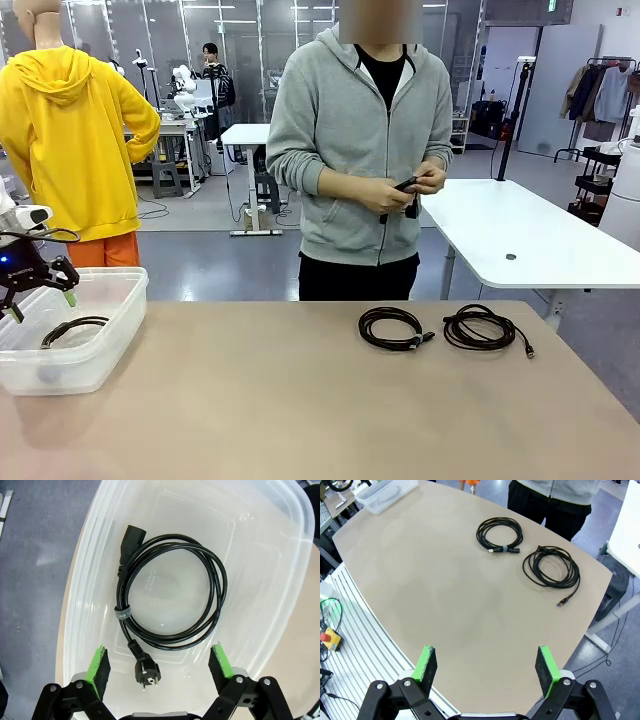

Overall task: Organize and store the cables.
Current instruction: Place the Power Cable into the Organizing box.

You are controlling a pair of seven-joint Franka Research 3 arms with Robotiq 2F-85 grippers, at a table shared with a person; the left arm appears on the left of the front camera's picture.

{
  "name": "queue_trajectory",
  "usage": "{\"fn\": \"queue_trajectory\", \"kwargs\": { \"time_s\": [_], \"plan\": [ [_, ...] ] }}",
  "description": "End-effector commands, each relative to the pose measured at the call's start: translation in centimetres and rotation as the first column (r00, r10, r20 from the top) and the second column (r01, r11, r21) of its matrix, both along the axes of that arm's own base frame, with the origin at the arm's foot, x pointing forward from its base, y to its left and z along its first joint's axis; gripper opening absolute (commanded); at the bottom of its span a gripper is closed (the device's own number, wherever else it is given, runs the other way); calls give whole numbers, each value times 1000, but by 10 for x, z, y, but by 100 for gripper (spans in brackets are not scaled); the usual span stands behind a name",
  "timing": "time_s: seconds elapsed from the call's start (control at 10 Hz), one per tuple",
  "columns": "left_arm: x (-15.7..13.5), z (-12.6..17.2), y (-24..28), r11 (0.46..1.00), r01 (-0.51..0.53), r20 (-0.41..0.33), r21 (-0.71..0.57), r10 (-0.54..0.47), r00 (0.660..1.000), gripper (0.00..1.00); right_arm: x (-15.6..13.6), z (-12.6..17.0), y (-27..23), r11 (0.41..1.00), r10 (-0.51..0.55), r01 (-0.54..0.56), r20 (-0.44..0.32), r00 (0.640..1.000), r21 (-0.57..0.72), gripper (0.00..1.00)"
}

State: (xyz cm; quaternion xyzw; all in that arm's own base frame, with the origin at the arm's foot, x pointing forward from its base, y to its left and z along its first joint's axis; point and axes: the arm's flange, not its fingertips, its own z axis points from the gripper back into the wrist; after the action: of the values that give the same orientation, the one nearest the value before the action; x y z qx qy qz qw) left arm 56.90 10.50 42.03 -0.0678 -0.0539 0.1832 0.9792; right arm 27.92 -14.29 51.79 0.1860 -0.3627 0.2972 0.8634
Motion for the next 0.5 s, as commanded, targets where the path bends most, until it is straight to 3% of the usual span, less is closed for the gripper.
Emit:
{"fn": "queue_trajectory", "kwargs": {
  "time_s": [0.0, 0.4],
  "plan": [
    [2, 0, 1, 1000, 1, 1, 1, -1, 1000, 100, -1, 1, -2, 1000, 16, -16, 9, 1000, 1, 100],
    [2, 0, 1, 1000, 1, 1, 1, -1, 1000, 100, -1, 1, -2, 1000, 16, -16, 9, 1000, 1, 100]
  ]
}}
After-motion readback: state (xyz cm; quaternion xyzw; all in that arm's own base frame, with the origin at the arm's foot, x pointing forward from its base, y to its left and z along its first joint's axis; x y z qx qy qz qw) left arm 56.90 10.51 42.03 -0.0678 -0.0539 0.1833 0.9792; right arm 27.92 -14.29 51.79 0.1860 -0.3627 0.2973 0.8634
